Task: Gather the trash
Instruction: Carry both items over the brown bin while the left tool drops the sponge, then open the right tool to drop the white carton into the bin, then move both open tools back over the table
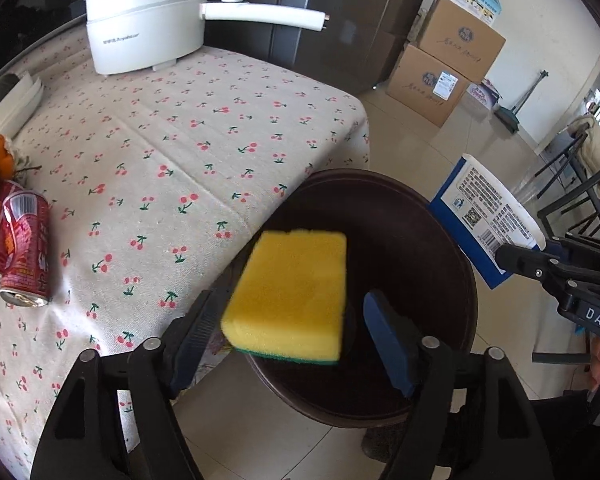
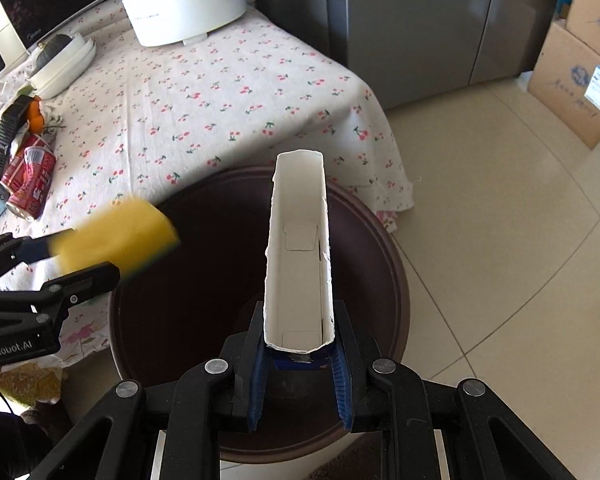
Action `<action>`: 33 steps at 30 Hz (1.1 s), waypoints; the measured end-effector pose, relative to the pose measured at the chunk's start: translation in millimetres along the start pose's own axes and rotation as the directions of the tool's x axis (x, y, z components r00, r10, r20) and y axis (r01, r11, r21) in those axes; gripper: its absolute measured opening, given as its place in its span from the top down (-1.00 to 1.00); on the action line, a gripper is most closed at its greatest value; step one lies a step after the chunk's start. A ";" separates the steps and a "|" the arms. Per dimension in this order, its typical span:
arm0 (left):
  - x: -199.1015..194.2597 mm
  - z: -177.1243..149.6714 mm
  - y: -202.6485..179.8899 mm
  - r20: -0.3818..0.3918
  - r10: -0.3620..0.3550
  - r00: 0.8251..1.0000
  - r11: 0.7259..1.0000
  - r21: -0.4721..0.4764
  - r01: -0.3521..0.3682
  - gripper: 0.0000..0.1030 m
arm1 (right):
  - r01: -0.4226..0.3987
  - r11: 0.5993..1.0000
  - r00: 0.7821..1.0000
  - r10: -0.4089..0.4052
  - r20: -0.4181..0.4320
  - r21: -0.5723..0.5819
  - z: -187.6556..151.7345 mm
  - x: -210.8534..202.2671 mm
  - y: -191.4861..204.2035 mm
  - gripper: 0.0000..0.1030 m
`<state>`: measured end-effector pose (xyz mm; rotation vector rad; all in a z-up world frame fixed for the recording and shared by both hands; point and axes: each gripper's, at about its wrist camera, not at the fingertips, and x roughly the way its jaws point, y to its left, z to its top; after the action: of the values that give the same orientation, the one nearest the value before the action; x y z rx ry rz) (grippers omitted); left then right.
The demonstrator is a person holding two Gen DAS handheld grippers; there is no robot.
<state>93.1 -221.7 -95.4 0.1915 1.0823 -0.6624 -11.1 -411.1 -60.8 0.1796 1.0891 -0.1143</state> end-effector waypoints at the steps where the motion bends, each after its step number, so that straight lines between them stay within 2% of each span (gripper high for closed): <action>1: -1.0 -0.3 2.2 0.003 0.015 1.000 1.000 -0.003 -0.015 -0.61 | 0.000 1.000 1.000 0.000 -0.002 -0.005 -1.1 0.2 0.7 0.52; 8: -22.0 -0.8 21.0 0.040 0.090 0.995 0.996 -0.011 -0.090 -0.68 | -0.010 0.999 1.000 0.009 -0.030 -0.032 -0.8 8.4 10.0 0.52; 15: -44.1 -7.0 50.7 0.047 0.149 0.988 0.987 -0.065 -0.146 -0.72 | -0.014 0.999 0.998 0.010 -0.068 -0.049 4.0 20.5 23.8 0.48; 17: -51.3 -9.5 59.2 0.052 0.172 0.984 0.983 -0.077 -0.168 -0.75 | -0.010 1.000 0.998 0.008 -0.066 -0.021 7.0 22.3 24.3 0.05; 18: -54.9 -10.5 63.2 0.056 0.183 0.982 0.981 -0.082 -0.178 -0.75 | -0.005 1.000 0.998 0.005 -0.058 -0.003 8.1 21.8 24.2 -0.31; 19: -59.0 -11.5 67.9 0.060 0.194 0.979 0.978 -0.088 -0.188 -0.76 | -0.001 1.000 0.999 0.002 -0.044 0.016 9.5 20.2 23.3 -0.47; 24: -78.0 -17.0 92.0 0.077 0.238 0.968 0.966 -0.122 -0.228 -0.78 | 0.005 0.999 0.999 -0.004 -0.036 0.048 16.8 16.6 25.2 -0.48; 33: -106.0 -29.5 140.8 0.065 0.317 0.946 0.931 -0.211 -0.297 -0.78 | -0.017 1.000 1.000 0.017 -0.012 -0.024 31.1 9.9 60.6 -0.54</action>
<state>121.6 -53.7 -41.6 0.1503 0.9900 -0.2762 31.4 -358.0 -50.2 0.1682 1.1001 -0.0849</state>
